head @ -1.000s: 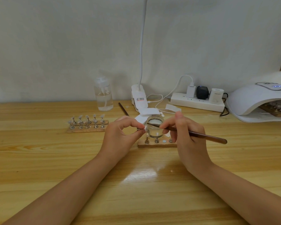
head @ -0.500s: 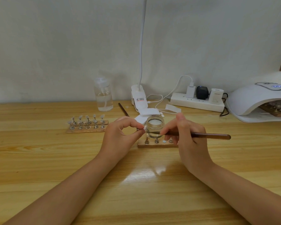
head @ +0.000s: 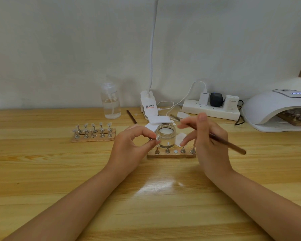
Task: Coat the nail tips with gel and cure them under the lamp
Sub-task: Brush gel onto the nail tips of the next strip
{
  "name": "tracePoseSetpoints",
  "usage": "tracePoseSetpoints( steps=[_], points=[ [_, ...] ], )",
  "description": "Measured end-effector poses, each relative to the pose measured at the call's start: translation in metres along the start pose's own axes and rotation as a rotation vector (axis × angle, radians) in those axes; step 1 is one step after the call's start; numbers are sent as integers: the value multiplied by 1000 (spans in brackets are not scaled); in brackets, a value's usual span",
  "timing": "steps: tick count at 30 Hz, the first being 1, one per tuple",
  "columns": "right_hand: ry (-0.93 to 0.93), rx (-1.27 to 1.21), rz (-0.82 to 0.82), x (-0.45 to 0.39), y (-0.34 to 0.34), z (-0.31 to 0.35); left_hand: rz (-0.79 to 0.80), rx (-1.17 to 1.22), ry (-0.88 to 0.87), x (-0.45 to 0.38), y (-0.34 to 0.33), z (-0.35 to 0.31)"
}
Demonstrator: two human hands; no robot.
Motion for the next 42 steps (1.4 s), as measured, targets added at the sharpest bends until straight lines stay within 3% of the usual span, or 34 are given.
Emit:
tracePoseSetpoints(
  steps=[8, 15, 32, 37, 42],
  points=[
    [95, 37, 82, 2, -5, 6, -43, -14, -78, 1, 0, -10],
    [267, 390, 239, 8, -26, 8, -30, -39, -65, 3, -2, -12],
    [249, 313, 251, 10, -27, 7, 16, -42, -90, 3, -9, -17],
    [206, 339, 201, -5, -12, 5, 75, -94, 38, -2, -6, 2],
    [179, 421, 342, -14, -6, -6, 218, -54, 178, 2, -17, 24]
  ],
)
Point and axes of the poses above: each hand's wrist, its own x-axis away from the middle knuckle, its own y-axis out of the back of the hand, z = x × y, the point moved 8 cm from there along -x, towards the middle knuckle, and after that the axes turned 5 degrees about x, right-handed, at the moved point
